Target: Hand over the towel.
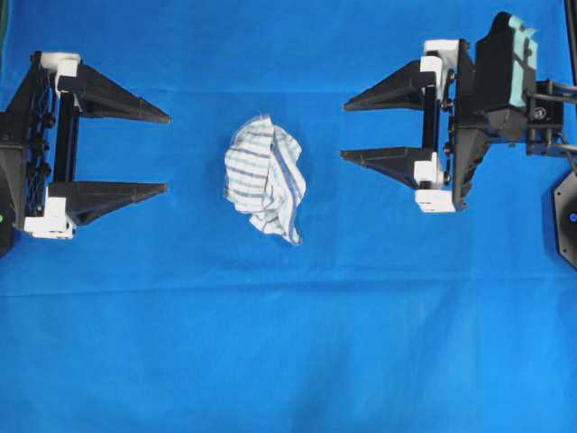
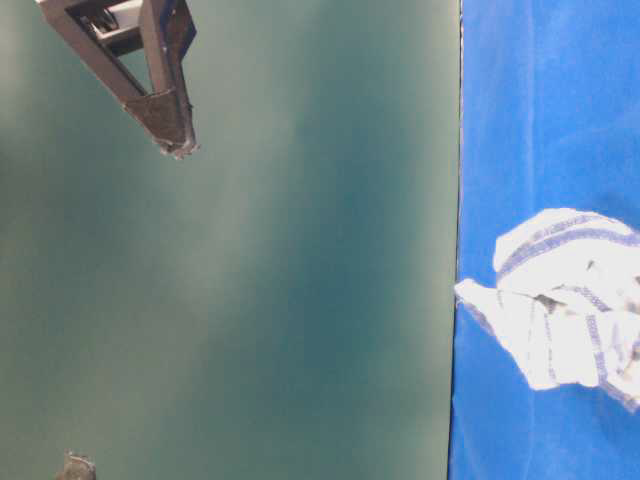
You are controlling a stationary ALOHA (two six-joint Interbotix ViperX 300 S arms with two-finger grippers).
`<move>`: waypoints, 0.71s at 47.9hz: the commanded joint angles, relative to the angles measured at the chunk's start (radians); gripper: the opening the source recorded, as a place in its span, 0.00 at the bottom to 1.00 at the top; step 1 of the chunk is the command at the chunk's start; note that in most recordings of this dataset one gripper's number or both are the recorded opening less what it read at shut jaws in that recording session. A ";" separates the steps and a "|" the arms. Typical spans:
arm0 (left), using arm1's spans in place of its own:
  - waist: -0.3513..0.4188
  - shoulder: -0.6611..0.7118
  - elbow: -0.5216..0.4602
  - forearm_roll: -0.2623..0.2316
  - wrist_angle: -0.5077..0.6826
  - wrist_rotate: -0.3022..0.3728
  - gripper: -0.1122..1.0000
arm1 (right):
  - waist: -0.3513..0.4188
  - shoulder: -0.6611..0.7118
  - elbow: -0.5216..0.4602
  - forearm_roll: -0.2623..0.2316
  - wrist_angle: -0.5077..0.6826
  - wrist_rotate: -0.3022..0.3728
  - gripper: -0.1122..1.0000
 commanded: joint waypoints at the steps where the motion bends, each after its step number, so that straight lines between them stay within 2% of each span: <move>1: 0.003 -0.006 -0.009 0.000 -0.003 0.000 0.93 | 0.000 -0.015 -0.011 -0.002 -0.009 -0.002 0.72; 10: 0.003 -0.063 0.002 0.000 0.031 0.000 0.93 | -0.002 -0.081 0.017 -0.002 0.015 -0.002 0.72; 21: 0.003 -0.232 0.025 0.000 0.167 0.002 0.92 | 0.000 -0.249 0.071 0.000 0.106 0.002 0.72; 28: 0.003 -0.344 0.077 0.003 0.218 0.003 0.92 | -0.002 -0.370 0.133 -0.005 0.153 -0.008 0.72; 34: 0.003 -0.457 0.155 0.003 0.247 0.003 0.92 | 0.000 -0.483 0.224 -0.009 0.158 -0.008 0.72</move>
